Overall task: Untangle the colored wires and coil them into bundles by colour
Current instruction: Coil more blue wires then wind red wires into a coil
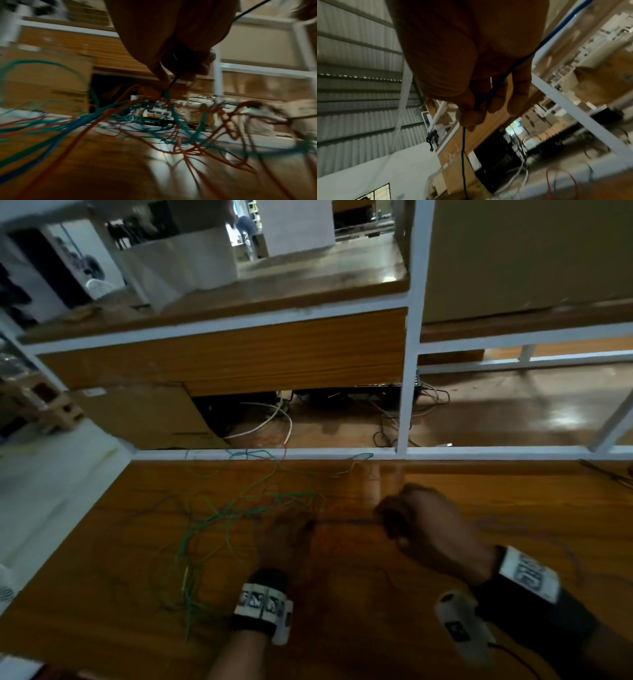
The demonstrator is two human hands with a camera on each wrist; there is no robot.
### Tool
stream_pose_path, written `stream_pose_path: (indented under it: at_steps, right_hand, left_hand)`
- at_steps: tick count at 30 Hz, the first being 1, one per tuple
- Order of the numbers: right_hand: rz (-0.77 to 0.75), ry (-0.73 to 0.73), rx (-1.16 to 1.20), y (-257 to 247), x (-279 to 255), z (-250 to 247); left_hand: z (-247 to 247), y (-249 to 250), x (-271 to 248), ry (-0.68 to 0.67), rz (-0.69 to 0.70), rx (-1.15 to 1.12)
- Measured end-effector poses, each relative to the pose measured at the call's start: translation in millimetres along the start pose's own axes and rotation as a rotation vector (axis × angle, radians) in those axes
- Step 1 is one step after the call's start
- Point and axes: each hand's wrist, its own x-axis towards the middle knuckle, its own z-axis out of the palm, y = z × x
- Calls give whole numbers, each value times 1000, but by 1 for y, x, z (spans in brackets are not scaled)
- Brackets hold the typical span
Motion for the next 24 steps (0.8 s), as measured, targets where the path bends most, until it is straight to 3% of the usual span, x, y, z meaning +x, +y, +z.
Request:
stream_pose_path:
  at_steps: [3,7,11,13,15,18,19,22,24]
  right_hand:
    - [28,37,-20,-2,-10,-24]
    - [70,114,66,10,-31,-49]
    - [47,337,66,31,-61,-81]
    - [91,350,40,46,-71,-83]
    - [181,219,13,67,-74,-71]
    - [280,-171,-203,78,-66,-39]
    - [273,-235,-290,74,-59,-28]
    - [182,-175,-179,46,-28,6]
    - [125,-217,-91,26,-1,39]
  left_hand:
    - [-15,-16,6,188,-35,-81]
    - [-22,-27,15,163,-58,-48]
    - [-25,-52,13,163,-184,-18]
    - [-21,-59,11,165,-114,38]
    - [-13,-67,14,193,-32,94]
    - [-2,-69,16,172,33,121]
    - [0,-64,13,156,87,134]
    - [10,-54,4,132,295,198]
    - [14,-47,-2,62,368,256]
